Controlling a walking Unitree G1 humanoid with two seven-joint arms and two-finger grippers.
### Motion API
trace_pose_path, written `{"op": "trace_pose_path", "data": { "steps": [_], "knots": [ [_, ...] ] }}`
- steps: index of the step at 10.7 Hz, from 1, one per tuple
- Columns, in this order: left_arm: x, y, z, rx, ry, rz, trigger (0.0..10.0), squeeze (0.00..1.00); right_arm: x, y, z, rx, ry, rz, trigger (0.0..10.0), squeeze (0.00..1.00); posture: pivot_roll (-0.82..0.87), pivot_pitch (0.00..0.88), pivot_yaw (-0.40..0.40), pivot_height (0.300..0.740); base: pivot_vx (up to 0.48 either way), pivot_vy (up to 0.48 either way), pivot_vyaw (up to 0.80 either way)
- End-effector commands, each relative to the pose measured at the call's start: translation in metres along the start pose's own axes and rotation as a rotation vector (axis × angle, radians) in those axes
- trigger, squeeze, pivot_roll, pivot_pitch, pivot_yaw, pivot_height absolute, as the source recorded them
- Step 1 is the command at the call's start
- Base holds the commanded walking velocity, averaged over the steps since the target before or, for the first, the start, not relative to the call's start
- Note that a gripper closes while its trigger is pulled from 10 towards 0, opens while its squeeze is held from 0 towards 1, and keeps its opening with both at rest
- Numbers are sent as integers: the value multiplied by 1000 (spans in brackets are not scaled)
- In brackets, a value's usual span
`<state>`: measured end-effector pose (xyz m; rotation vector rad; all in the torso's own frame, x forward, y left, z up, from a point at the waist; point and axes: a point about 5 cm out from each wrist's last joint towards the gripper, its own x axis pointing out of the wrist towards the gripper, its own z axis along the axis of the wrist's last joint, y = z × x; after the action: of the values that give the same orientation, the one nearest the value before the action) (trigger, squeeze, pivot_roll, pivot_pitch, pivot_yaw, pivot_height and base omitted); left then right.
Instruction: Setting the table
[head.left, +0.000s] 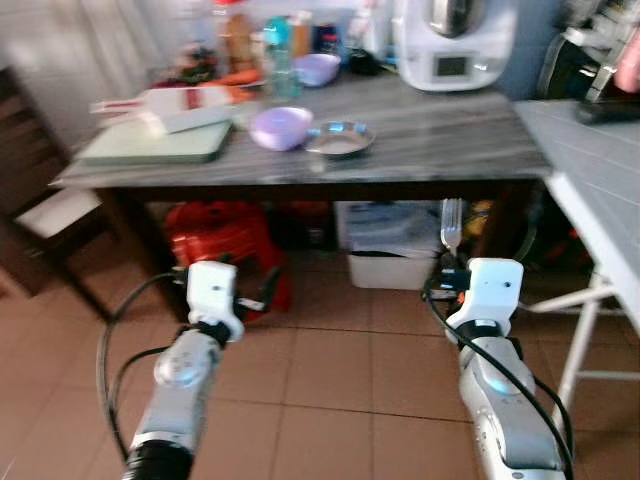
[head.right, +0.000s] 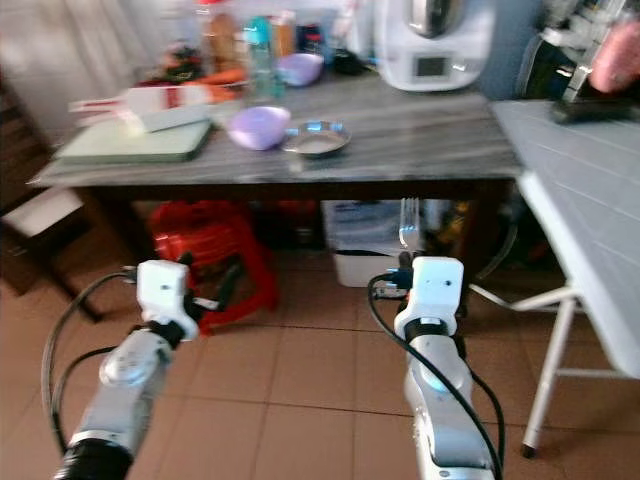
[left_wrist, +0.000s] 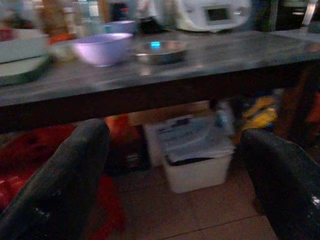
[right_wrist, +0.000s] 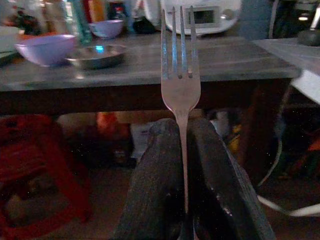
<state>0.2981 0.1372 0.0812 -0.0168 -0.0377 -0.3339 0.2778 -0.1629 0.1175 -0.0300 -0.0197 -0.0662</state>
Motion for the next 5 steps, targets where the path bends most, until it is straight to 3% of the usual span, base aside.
{"op": "trace_pose_path", "data": {
  "steps": [1, 5],
  "knots": [
    [2, 0, 4, 11, -11, -13, 10000, 0, 1, -3, 5, 0, -19, -10, 10000, 0, 14, 0, 93, 740, 315, 0, 0],
    [4, -4, 5, 7, -13, -20, 10000, 0, 3, -4, 4, 1, -16, -14, 10000, 0, 14, 0, 87, 740, 317, 0, 0]
  ]
}}
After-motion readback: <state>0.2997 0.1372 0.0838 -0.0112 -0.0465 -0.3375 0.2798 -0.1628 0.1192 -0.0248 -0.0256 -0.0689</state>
